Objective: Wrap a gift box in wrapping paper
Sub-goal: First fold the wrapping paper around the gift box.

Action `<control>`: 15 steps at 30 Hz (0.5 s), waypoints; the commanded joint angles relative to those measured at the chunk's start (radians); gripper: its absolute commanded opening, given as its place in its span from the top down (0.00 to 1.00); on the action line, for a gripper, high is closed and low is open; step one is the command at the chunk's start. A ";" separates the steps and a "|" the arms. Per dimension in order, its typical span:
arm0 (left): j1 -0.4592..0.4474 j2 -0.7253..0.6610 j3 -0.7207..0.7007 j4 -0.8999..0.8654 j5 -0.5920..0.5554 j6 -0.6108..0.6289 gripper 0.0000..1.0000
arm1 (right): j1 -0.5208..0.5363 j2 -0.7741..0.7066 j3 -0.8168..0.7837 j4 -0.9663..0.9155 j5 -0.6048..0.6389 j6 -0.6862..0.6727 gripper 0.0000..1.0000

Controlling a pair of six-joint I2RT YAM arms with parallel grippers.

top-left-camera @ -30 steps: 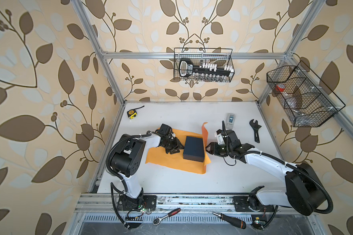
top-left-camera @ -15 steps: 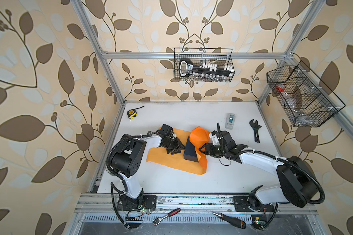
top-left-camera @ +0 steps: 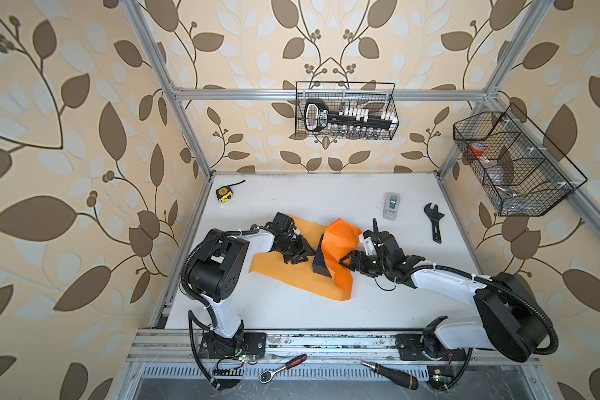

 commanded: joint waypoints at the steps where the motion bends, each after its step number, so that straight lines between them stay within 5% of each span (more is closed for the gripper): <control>1: -0.016 -0.080 -0.050 0.039 0.039 -0.038 0.55 | 0.007 0.035 0.029 -0.030 0.006 -0.013 0.25; 15: -0.161 -0.099 -0.081 0.174 -0.009 -0.184 0.55 | -0.112 0.213 0.299 -0.291 -0.103 -0.310 0.26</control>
